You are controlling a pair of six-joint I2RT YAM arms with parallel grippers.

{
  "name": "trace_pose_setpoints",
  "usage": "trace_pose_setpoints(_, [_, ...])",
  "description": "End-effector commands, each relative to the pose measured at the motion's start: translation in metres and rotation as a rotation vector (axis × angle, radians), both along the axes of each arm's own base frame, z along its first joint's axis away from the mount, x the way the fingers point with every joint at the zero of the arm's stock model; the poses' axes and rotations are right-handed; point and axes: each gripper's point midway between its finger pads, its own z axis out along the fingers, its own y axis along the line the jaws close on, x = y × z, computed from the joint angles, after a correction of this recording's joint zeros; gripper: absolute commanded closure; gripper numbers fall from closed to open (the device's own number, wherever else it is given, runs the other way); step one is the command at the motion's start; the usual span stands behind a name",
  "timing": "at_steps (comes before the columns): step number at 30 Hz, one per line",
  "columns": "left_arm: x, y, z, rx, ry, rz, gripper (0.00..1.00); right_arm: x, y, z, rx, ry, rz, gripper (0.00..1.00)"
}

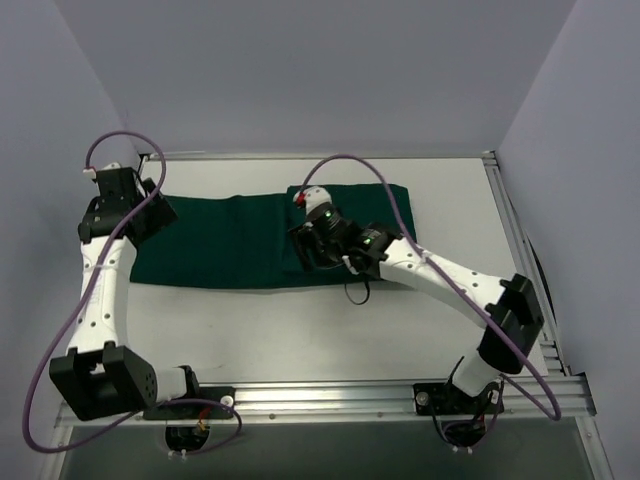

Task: Open and lay out the surgical kit
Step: Open the surgical kit at the center of the board.

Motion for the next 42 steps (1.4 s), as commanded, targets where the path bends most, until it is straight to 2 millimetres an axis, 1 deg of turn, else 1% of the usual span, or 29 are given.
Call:
trace_pose_setpoints(1, [-0.026, -0.032, -0.014, -0.133, 0.017, -0.073, 0.05, 0.014, 0.026, 0.006, -0.077, -0.108, 0.021, 0.32])
trace_pose_setpoints(2, [-0.03, -0.034, -0.016, -0.134, 0.017, -0.077, 0.05, 0.016, 0.034, -0.009, -0.109, -0.091, 0.036, 0.34])
trace_pose_setpoints(3, [-0.037, -0.035, -0.024, -0.136, 0.036, -0.073, 0.05, 0.015, 0.041, -0.014, -0.118, -0.085, 0.054, 0.35])
trace_pose_setpoints(5, [-0.044, -0.035, -0.025, -0.119, 0.035, -0.08, 0.05, 0.017, 0.056, -0.025, -0.136, -0.078, 0.088, 0.41])
trace_pose_setpoints(6, [-0.049, -0.035, -0.028, -0.114, 0.042, -0.078, 0.05, 0.015, 0.063, -0.029, -0.133, -0.065, 0.112, 0.42])
trace_pose_setpoints(8, [-0.052, -0.035, -0.03, -0.099, 0.044, -0.08, 0.05, 0.016, 0.073, -0.04, -0.154, -0.054, 0.138, 0.43])
trace_pose_setpoints(10, [-0.054, -0.038, -0.033, -0.104, 0.045, -0.087, 0.05, 0.015, 0.079, -0.048, -0.173, -0.044, 0.159, 0.44])
trace_pose_setpoints(11, [-0.055, -0.038, -0.034, -0.104, 0.046, -0.09, 0.05, 0.013, 0.08, -0.057, -0.199, -0.034, 0.172, 0.44])
trace_pose_setpoints(12, [-0.055, -0.04, -0.034, -0.103, 0.048, -0.097, 0.05, 0.013, 0.083, -0.058, -0.203, -0.034, 0.179, 0.44])
trace_pose_setpoints(14, [-0.056, -0.041, -0.035, -0.1, 0.049, -0.099, 0.05, 0.013, 0.086, -0.069, -0.224, -0.025, 0.195, 0.44])
trace_pose_setpoints(18, [-0.055, -0.044, -0.035, -0.097, 0.049, -0.111, 0.05, 0.014, 0.089, -0.082, -0.259, -0.012, 0.21, 0.47])
trace_pose_setpoints(19, [-0.055, -0.046, -0.035, -0.096, 0.049, -0.116, 0.05, 0.015, 0.091, -0.081, -0.261, -0.013, 0.214, 0.48])
trace_pose_setpoints(24, [-0.055, -0.046, -0.036, -0.092, 0.052, -0.121, 0.05, 0.012, 0.094, -0.089, -0.289, -0.003, 0.242, 0.52])
trace_pose_setpoints(30, [-0.053, -0.048, -0.037, -0.093, 0.051, -0.127, 0.05, 0.011, 0.089, -0.097, -0.316, 0.007, 0.238, 0.59])
trace_pose_setpoints(33, [-0.053, -0.047, -0.036, -0.093, 0.049, -0.125, 0.05, 0.012, 0.086, -0.097, -0.325, 0.001, 0.234, 0.67])
trace_pose_setpoints(34, [-0.053, -0.047, -0.036, -0.09, 0.048, -0.125, 0.05, 0.013, 0.085, -0.095, -0.327, -0.005, 0.232, 0.73])
trace_pose_setpoints(35, [-0.053, -0.047, -0.036, -0.091, 0.046, -0.127, 0.05, 0.013, 0.085, -0.096, -0.33, -0.006, 0.232, 0.76])
trace_pose_setpoints(36, [-0.053, -0.047, -0.036, -0.091, 0.048, -0.126, 0.05, 0.013, 0.084, -0.095, -0.333, -0.008, 0.232, 0.83])
trace_pose_setpoints(39, [-0.053, -0.047, -0.037, -0.093, 0.051, -0.127, 0.05, 0.014, 0.084, -0.092, -0.335, -0.014, 0.229, 0.92])
trace_pose_setpoints(42, [-0.053, -0.048, -0.037, -0.092, 0.05, -0.128, 0.05, 0.014, 0.084, -0.082, -0.323, -0.026, 0.225, 0.99])
